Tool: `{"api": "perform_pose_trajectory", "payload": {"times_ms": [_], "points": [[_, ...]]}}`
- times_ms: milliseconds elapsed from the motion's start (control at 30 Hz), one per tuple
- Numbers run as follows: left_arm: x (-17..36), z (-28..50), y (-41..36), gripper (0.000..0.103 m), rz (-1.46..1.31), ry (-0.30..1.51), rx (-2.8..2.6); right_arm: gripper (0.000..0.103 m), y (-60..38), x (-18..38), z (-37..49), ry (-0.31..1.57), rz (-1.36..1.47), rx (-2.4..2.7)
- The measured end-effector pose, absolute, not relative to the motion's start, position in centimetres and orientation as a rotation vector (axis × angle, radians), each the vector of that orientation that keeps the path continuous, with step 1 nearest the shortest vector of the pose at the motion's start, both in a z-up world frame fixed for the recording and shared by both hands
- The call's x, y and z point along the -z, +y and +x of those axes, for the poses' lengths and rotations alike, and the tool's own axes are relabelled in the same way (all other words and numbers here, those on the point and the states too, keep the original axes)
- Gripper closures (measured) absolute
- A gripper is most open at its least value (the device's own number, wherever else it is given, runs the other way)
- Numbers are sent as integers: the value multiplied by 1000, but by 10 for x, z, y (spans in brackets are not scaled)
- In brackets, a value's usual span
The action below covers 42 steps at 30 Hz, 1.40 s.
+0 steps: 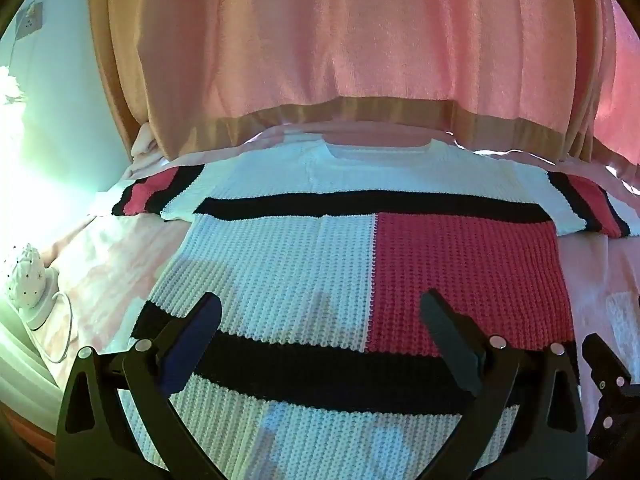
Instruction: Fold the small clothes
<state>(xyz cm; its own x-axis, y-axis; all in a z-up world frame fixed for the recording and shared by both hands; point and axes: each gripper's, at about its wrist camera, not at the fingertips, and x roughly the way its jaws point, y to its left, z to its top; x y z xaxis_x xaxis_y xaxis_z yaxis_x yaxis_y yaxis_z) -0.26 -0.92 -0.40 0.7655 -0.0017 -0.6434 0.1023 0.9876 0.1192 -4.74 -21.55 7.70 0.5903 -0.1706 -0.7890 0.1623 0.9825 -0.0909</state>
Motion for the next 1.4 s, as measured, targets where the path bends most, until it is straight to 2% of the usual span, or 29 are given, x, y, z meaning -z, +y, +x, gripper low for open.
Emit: {"api": "perform_pose_trajectory", "payload": {"times_ms": [1400], "points": [[10,-7,-16,6,185,692,57,5,-222,-76,-48,920,3,197]]}}
